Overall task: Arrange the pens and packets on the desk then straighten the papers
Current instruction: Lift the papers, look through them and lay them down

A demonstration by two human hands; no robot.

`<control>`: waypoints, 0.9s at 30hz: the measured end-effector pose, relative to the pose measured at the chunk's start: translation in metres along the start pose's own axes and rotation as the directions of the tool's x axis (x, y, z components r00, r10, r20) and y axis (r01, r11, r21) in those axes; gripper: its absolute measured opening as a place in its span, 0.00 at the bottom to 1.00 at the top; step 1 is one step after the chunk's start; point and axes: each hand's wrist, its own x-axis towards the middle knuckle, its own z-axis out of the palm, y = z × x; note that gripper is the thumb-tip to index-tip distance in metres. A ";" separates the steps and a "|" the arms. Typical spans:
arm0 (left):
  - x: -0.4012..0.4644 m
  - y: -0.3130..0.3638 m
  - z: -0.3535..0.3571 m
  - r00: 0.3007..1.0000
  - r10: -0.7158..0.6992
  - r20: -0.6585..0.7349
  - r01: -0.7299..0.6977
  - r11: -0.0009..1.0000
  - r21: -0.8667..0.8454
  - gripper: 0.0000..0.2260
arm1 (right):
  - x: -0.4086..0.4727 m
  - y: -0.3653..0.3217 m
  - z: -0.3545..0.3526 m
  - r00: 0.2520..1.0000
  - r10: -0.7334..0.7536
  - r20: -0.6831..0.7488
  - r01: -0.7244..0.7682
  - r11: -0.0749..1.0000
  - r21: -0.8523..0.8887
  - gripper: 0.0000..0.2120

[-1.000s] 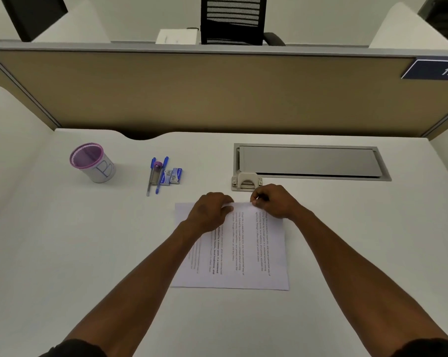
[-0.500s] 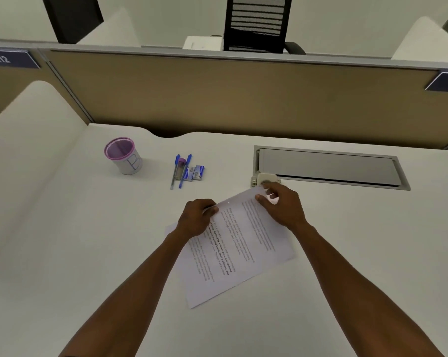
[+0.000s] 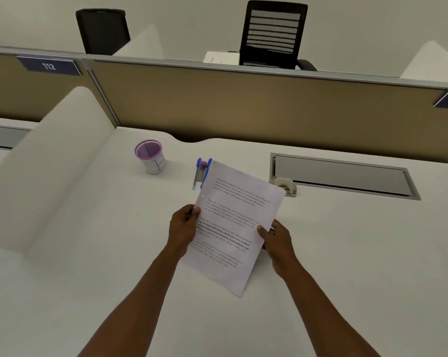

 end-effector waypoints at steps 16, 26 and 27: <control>-0.014 0.021 -0.095 0.987 0.151 -0.050 -0.154 0.986 -0.064 0.08 | -0.025 -0.048 0.103 0.954 -0.300 -0.014 0.299 0.952 -0.063 0.10; -0.018 0.024 -0.113 0.979 0.203 -0.023 -0.205 0.970 -0.131 0.12 | -0.051 -0.046 0.117 0.886 -0.464 0.029 0.464 0.881 -0.087 0.10; -0.019 0.022 -0.113 0.979 0.204 -0.018 -0.204 0.970 -0.134 0.12 | -0.053 -0.044 0.115 0.885 -0.466 0.017 0.465 0.879 -0.107 0.11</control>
